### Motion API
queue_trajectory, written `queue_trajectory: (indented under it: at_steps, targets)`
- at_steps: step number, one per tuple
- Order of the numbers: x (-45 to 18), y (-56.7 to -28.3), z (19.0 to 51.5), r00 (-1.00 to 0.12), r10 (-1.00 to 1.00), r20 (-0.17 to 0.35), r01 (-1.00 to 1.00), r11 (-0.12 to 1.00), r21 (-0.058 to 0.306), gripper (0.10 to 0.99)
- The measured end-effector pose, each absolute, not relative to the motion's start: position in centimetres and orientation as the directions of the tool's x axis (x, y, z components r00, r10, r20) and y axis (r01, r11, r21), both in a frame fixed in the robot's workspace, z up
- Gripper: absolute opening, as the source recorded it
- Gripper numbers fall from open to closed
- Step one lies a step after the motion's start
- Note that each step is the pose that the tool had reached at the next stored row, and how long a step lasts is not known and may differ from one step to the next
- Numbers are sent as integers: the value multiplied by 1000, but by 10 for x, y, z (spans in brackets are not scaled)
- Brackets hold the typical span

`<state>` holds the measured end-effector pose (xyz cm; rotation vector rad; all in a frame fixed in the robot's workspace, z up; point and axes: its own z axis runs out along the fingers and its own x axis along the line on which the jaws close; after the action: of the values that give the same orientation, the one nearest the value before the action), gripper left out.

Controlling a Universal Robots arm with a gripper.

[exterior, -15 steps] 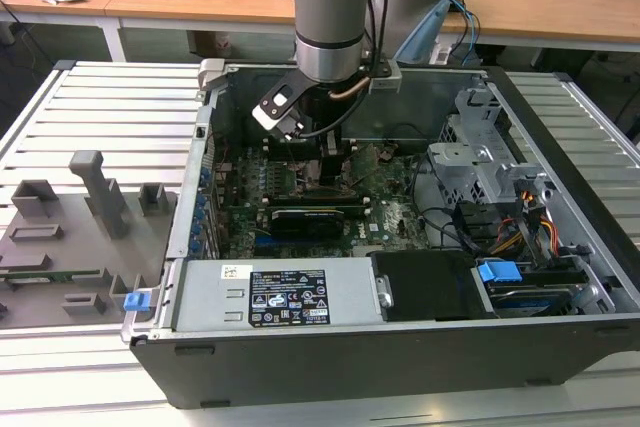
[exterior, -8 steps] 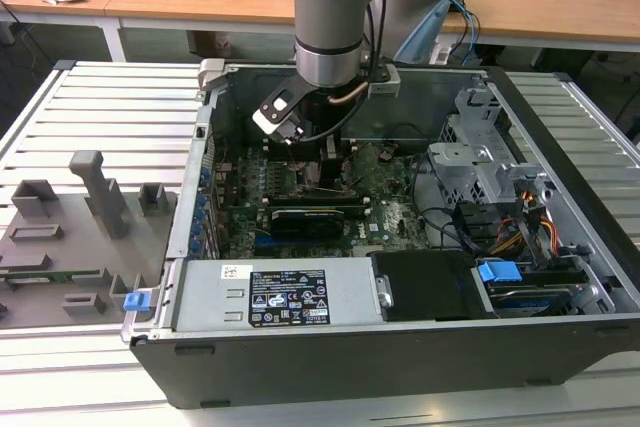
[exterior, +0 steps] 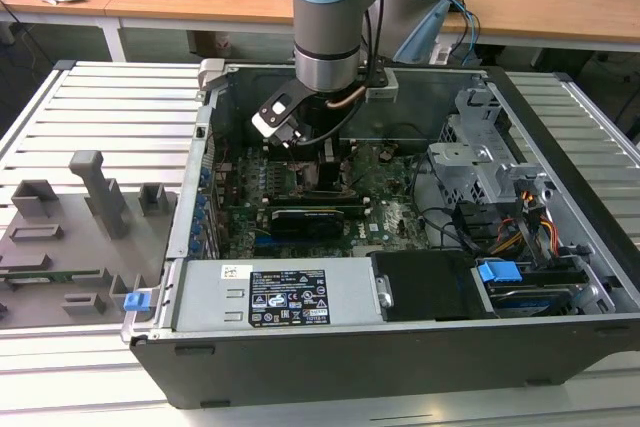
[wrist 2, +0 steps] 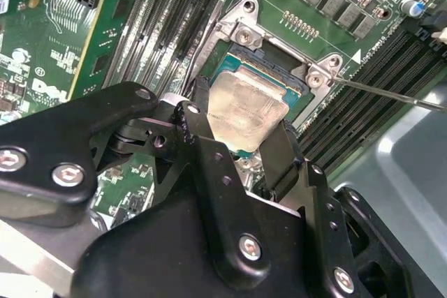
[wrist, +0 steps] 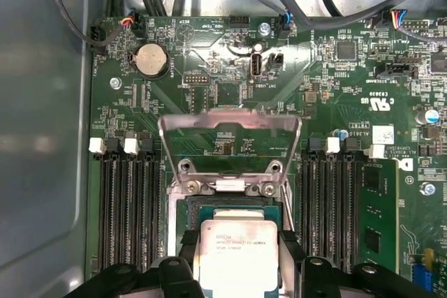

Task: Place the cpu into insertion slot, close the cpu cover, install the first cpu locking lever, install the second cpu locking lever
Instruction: 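Place the cpu into insertion slot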

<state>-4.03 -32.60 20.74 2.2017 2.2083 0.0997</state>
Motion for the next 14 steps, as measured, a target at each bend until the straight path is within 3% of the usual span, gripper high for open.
queue_trajectory:
  at_steps: [14]
  targets:
    - [-39,-323,201,-4,1000,30,998,2,59,537]
